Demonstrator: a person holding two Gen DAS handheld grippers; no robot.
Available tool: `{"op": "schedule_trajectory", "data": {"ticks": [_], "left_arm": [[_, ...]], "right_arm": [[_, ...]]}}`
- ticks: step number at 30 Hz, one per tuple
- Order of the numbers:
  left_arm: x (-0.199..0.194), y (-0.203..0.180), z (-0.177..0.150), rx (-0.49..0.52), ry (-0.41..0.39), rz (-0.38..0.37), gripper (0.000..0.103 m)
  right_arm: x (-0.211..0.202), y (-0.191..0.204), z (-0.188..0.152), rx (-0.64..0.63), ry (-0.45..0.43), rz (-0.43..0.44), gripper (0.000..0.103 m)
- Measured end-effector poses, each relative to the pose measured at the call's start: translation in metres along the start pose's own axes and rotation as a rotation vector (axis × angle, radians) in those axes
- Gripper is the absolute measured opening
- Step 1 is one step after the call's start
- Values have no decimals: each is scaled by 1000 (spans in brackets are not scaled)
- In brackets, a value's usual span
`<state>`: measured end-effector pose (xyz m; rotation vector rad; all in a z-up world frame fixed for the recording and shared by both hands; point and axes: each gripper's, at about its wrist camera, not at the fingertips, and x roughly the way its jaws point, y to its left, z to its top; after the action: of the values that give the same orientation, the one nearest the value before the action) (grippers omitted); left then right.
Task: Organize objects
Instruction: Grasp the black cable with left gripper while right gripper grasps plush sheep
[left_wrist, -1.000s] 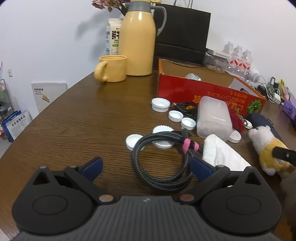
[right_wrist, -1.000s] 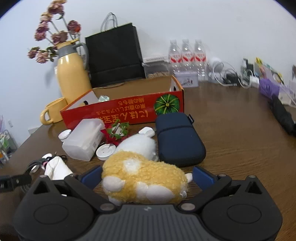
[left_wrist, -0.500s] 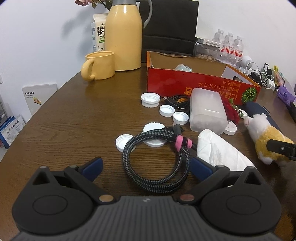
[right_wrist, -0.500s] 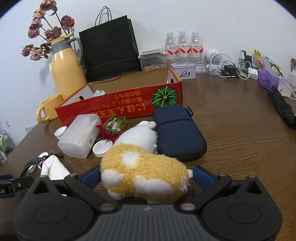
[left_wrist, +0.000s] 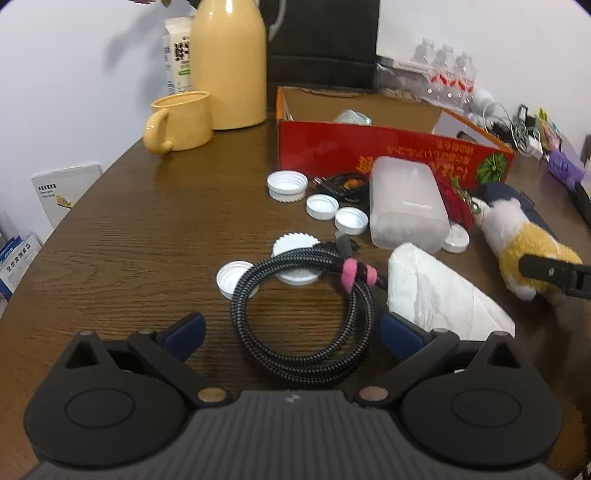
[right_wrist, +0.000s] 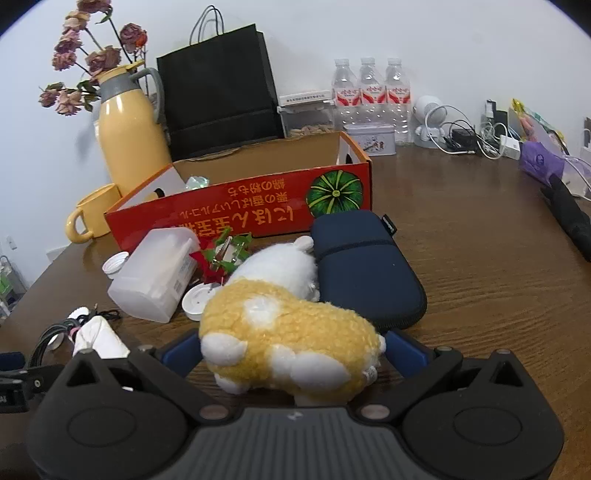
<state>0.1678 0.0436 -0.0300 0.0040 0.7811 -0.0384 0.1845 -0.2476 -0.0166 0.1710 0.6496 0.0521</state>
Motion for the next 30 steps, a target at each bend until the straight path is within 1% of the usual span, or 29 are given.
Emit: {"op": "schedule_trajectory", "data": {"ticks": [3, 6, 9, 13, 18, 19, 20, 21, 26, 30], "left_arm": [[5, -2, 1, 18, 26, 0, 103], [9, -4, 3, 23, 49, -9, 103], [17, -6, 5, 34, 69, 12, 103], [23, -5, 11, 4, 68, 25, 103], [23, -7, 7, -14, 39, 36, 102], [22, -7, 7, -13, 34, 36, 100], [20, -8, 6, -11, 24, 32, 92], [17, -9, 6, -10, 15, 28, 90], [13, -10, 2, -28, 2, 17, 90], [7, -10, -1, -51, -5, -3, 90]], "right_arm": [[-2, -3, 0, -12, -8, 22, 96], [-5, -6, -3, -38, -18, 44, 95], [-7, -9, -4, -48, -20, 57, 95], [-8, -10, -5, -65, -27, 66, 95], [-9, -11, -8, -80, -37, 76, 94], [-10, -11, -8, -80, -38, 79, 94], [-10, -12, -8, -79, -39, 83, 93], [-10, -12, -8, -78, -40, 85, 92], [-15, -15, -9, -82, -54, 105, 88], [-21, -17, -11, -90, -75, 126, 86]]}}
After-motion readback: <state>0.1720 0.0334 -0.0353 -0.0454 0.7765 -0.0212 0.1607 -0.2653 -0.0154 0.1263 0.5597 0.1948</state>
